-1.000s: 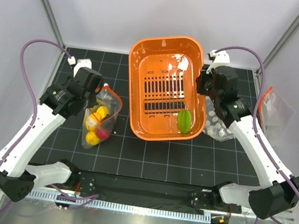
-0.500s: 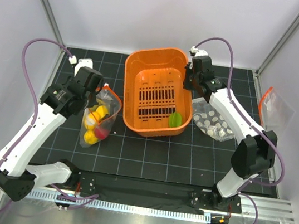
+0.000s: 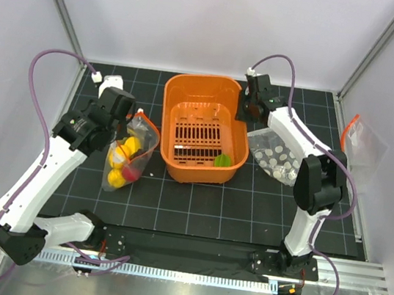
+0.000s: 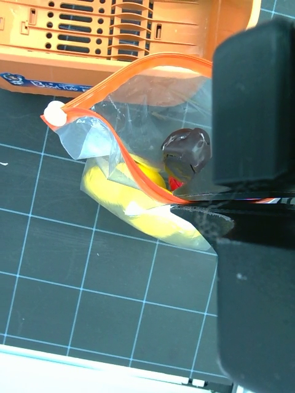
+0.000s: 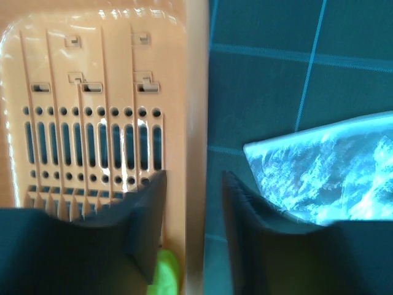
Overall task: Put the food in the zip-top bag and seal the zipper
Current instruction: Adjust the bin at the center of the board, then pick up the fake fruit from the bin.
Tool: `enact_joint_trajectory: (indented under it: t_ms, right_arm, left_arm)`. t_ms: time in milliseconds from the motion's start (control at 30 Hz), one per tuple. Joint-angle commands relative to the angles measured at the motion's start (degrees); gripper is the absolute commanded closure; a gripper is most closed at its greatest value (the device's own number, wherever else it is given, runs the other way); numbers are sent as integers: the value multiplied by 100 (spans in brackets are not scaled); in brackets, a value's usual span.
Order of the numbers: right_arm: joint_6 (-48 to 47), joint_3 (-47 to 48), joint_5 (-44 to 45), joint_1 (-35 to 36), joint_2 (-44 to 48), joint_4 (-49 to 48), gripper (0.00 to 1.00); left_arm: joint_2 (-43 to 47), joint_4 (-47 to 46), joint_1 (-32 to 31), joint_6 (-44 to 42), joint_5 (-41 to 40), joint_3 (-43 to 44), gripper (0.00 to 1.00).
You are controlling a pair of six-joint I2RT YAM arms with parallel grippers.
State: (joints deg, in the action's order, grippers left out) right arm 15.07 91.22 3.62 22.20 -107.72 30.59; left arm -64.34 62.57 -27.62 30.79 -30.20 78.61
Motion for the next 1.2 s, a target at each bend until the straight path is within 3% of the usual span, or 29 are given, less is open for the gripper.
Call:
enact_joint_trajectory:
  t_ms: [0, 100, 133, 333, 633, 867, 1167]
  right_arm:
    - [-188, 1009, -159, -75, -91, 235, 48]
    - [-259, 1301, 50, -75, -144, 596, 23]
    - [-268, 1502, 95, -75, -144, 719, 21]
    - [-329, 2884, 526, 21, -189, 2573, 20]
    - [109, 2462, 517, 645, 533, 3277, 20]
    - [1084, 2014, 877, 1647, 533, 3410, 9]
    - [1543, 1328, 956, 1736, 173, 3602, 5]
  left_arm:
    - [132, -315, 46, -99, -30, 225, 100]
    - [106, -359, 46, -134, 31, 260, 100]
    - [79, -394, 46, -169, 31, 278, 100]
    - [26, -394, 46, -231, 22, 348, 100]
    - [27, -482, 46, -196, 268, 243, 100]
    - [-9, -526, 46, -178, 444, 251, 100]
    - [26, -526, 46, -134, 506, 234, 100]
